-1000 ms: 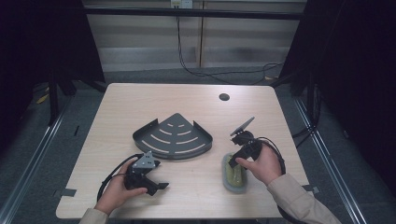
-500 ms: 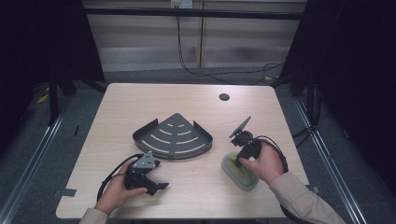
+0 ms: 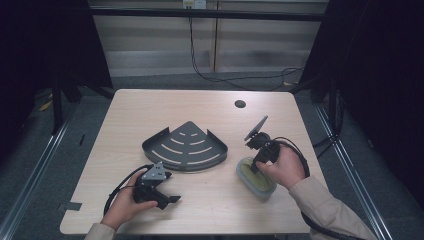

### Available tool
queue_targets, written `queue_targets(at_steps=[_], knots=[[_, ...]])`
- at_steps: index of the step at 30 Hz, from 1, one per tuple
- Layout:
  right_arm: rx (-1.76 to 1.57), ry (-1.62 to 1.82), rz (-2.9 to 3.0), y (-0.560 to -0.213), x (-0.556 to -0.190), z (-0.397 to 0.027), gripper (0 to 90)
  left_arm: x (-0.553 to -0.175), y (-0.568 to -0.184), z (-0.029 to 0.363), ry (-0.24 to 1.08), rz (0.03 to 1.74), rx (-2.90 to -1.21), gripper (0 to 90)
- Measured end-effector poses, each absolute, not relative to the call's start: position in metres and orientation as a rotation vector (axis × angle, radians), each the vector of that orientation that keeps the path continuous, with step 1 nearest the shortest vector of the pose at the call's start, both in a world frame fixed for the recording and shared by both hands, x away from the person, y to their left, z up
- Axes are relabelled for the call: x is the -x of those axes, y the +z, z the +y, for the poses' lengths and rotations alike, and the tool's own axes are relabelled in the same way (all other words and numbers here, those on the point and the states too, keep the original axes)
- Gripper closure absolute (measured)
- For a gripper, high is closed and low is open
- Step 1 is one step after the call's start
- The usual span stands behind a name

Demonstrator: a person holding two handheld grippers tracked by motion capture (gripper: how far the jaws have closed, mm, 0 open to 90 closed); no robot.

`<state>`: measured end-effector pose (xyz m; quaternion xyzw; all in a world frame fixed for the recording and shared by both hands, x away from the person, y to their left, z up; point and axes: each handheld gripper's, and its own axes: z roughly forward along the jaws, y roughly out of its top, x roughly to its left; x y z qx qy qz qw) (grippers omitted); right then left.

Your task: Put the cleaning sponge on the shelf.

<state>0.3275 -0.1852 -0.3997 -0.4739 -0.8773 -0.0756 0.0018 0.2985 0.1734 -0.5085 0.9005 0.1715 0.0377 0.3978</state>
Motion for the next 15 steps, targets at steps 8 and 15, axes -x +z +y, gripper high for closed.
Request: queue_targets(at_steps=[8, 15], knots=[[1.477, -0.245, -2.756, -0.389, -0.336, -0.185, 71.3, -0.298, -0.509, 0.173, 0.096, 0.433, -2.28, 10.2], [1.46, -0.242, -2.77, -0.379, -0.344, -0.18, 71.3, -0.298, -0.508, 0.173, 0.096, 0.433, -2.285, 10.1]])
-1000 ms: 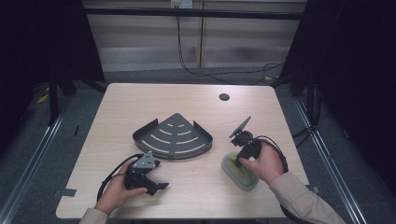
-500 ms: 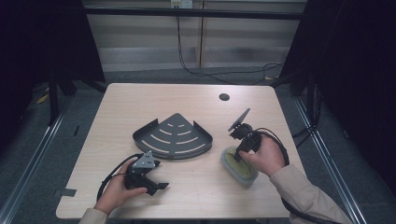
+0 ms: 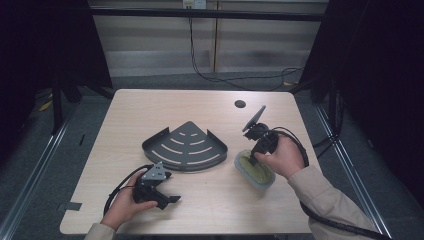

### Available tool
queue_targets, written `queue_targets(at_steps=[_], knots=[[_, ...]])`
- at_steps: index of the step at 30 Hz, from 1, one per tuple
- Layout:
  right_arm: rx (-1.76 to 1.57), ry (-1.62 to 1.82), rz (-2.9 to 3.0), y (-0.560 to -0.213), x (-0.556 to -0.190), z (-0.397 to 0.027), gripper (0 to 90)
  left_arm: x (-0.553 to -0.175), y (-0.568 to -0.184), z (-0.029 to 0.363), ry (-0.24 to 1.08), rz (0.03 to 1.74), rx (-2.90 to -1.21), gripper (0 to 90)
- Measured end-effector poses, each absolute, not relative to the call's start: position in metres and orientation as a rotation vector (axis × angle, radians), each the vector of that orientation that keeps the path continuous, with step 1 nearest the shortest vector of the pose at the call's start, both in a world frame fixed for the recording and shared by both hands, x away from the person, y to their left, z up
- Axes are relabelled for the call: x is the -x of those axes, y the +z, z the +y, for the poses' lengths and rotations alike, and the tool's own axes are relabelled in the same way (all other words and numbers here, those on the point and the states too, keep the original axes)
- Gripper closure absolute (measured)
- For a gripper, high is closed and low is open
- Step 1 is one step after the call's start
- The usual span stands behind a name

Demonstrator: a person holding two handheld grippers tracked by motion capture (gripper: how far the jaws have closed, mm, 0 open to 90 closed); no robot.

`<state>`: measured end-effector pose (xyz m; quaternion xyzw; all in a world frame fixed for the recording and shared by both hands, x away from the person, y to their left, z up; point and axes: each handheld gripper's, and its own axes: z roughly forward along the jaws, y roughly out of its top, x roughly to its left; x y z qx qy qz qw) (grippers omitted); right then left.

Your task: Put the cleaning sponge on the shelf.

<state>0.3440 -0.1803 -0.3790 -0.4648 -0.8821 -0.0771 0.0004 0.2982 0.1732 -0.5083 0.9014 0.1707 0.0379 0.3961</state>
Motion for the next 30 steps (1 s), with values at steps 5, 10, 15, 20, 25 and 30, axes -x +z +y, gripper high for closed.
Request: queue_targets(at_steps=[5, 10, 15, 20, 25, 30], knots=[[1.453, -0.244, -2.771, -0.371, -0.351, -0.176, 71.3, -0.298, -0.508, 0.173, 0.098, 0.422, -2.29, 9.3], [1.454, -0.255, -2.783, -0.363, -0.359, -0.172, 71.3, -0.298, -0.508, 0.173, 0.104, 0.409, -2.302, 9.0], [1.448, -0.27, -2.781, -0.355, -0.368, -0.164, 71.3, -0.298, -0.508, 0.172, 0.105, 0.403, -2.303, 8.6], [1.434, -0.267, -2.793, -0.353, -0.378, -0.155, 71.3, -0.297, -0.508, 0.172, 0.111, 0.398, -2.313, 8.0], [1.43, -0.26, -2.795, -0.353, -0.385, -0.148, 71.3, -0.297, -0.509, 0.172, 0.106, 0.394, -2.309, 7.7], [1.427, -0.277, -2.791, -0.351, -0.392, -0.146, 71.2, -0.297, -0.509, 0.172, 0.106, 0.394, -2.31, 7.6]])
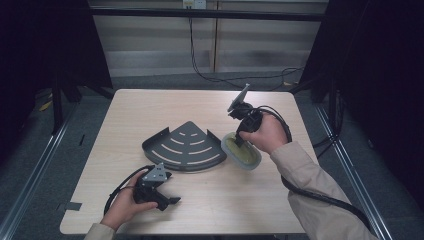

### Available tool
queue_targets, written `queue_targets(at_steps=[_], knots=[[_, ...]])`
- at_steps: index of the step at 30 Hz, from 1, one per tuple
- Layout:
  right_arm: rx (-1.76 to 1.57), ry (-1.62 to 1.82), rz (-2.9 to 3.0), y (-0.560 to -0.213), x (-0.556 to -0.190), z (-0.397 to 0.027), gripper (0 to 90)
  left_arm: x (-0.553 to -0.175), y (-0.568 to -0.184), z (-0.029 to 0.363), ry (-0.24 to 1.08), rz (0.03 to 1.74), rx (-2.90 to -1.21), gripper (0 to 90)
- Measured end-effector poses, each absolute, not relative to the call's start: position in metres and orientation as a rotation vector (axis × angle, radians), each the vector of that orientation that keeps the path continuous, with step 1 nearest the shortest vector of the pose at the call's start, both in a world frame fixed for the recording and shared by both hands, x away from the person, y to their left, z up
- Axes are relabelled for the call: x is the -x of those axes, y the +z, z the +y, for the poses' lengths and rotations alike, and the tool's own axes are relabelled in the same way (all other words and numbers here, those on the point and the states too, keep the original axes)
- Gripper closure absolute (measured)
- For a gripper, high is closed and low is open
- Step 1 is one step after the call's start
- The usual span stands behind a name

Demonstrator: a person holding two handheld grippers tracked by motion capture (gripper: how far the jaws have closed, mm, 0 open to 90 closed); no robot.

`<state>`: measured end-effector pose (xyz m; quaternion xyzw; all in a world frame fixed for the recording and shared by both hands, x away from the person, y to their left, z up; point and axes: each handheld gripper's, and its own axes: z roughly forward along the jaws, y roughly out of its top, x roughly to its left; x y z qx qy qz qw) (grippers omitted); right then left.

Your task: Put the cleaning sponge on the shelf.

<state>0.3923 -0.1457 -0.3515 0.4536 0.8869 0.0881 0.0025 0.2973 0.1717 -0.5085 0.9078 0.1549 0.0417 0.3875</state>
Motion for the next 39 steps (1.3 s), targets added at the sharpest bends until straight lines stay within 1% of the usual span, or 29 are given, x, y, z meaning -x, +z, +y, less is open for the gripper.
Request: queue_targets(at_steps=[15, 39], knots=[[-1.41, 0.281, 2.778, -0.339, -0.413, -0.132, 71.3, -0.297, -0.509, 0.171, 0.109, 0.385, -2.313, 6.5], [-1.391, 0.3, 2.788, -0.335, -0.443, -0.103, 71.3, -0.297, -0.509, 0.171, 0.106, 0.377, -2.323, 5.4]])
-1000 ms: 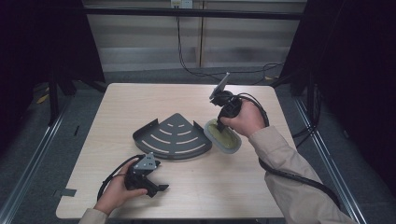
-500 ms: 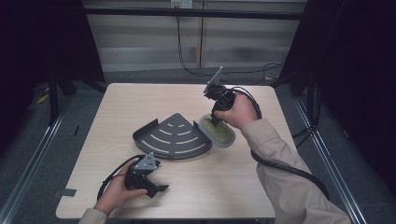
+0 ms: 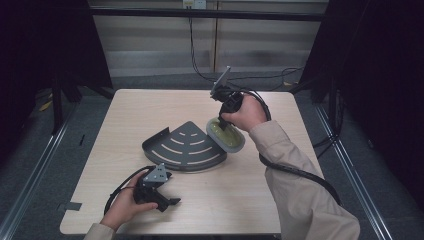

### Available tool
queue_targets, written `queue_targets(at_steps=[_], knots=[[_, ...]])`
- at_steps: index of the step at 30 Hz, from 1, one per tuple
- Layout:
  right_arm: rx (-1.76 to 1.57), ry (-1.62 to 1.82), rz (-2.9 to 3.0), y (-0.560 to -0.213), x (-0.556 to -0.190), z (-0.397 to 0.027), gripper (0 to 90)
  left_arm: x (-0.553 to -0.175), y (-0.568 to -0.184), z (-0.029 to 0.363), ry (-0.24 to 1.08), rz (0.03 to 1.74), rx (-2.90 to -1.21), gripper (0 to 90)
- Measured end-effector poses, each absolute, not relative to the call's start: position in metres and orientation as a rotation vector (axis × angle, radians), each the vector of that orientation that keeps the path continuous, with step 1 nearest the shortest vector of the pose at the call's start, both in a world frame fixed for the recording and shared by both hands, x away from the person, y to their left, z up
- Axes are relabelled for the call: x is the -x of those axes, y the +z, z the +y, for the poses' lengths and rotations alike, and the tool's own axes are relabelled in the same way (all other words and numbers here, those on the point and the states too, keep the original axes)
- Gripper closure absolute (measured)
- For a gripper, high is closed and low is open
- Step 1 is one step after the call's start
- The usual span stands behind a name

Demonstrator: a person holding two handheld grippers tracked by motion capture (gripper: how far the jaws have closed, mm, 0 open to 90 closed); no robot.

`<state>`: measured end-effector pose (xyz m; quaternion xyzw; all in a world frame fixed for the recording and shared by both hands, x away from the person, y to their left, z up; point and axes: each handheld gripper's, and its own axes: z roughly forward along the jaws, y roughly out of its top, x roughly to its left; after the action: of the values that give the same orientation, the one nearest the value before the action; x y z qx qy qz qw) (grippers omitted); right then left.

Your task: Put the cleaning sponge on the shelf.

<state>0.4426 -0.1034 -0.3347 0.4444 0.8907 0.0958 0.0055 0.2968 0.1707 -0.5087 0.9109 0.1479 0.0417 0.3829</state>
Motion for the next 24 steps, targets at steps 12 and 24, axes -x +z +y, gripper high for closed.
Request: queue_targets(at_steps=[12, 24], knots=[[-1.409, 0.329, 2.774, -0.337, -0.455, -0.096, 71.2, -0.297, -0.509, 0.171, 0.105, 0.379, -2.321, 5.3], [-1.423, 0.322, 2.778, -0.346, -0.462, -0.092, 71.2, -0.297, -0.509, 0.171, 0.108, 0.38, -2.32, 5.3]])
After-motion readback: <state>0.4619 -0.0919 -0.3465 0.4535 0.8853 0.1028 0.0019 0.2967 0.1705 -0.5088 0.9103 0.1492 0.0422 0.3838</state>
